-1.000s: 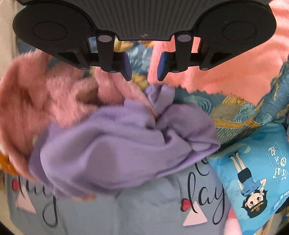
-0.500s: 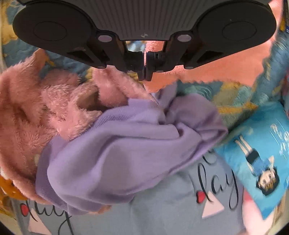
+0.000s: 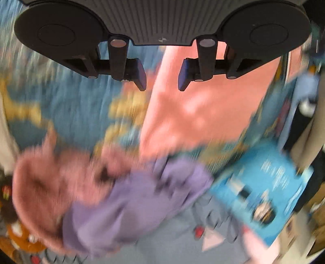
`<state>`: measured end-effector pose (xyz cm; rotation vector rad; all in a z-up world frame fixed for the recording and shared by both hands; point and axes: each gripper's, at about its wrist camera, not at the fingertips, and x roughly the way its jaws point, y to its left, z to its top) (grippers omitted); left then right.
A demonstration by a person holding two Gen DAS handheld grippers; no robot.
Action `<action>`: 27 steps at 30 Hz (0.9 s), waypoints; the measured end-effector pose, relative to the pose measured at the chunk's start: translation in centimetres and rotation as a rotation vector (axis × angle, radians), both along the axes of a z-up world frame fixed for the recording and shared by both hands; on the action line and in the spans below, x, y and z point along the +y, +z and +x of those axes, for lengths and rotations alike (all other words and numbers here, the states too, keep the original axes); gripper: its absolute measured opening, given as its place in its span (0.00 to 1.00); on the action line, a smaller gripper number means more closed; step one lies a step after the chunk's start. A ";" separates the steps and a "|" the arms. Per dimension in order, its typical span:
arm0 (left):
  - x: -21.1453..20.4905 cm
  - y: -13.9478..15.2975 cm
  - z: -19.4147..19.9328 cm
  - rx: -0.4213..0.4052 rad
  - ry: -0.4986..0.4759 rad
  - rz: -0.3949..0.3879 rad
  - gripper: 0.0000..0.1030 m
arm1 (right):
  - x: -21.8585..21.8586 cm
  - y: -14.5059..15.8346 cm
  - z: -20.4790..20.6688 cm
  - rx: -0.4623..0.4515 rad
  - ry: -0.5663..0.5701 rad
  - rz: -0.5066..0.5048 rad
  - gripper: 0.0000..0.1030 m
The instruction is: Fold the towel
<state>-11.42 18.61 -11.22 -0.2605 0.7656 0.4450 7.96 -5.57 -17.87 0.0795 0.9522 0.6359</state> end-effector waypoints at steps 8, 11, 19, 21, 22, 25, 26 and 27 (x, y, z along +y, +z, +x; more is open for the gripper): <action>-0.4 0.3 -0.8 -0.010 0.002 0.032 0.56 | -0.3 -2.6 -6.4 0.063 0.040 -0.008 0.03; -0.5 0.3 -0.9 -0.010 0.003 0.040 0.56 | -0.7 -2.5 -6.9 0.077 0.033 0.025 0.03; -0.5 0.4 -1.1 -0.015 0.009 0.052 0.56 | -4.8 -0.9 -8.4 0.036 -0.065 0.020 0.02; -0.5 0.4 -1.1 -0.013 0.011 0.051 0.56 | -6.2 -0.8 -8.6 0.042 -0.085 0.004 0.02; -0.4 0.4 -1.2 -0.014 0.013 0.049 0.56 | -7.1 -0.8 -8.7 0.048 -0.096 -0.006 0.02; -0.2 0.4 -1.4 -0.016 0.017 0.043 0.56 | -9.8 -0.8 -9.3 0.067 -0.131 -0.033 0.02; -0.1 0.4 -1.5 -0.017 0.019 0.041 0.56 | -10.7 -0.8 -9.5 0.066 -0.140 -0.047 0.02; -0.1 0.4 -1.5 -0.018 0.021 0.038 0.56 | -11.5 -0.8 -9.8 0.063 -0.151 -0.062 0.02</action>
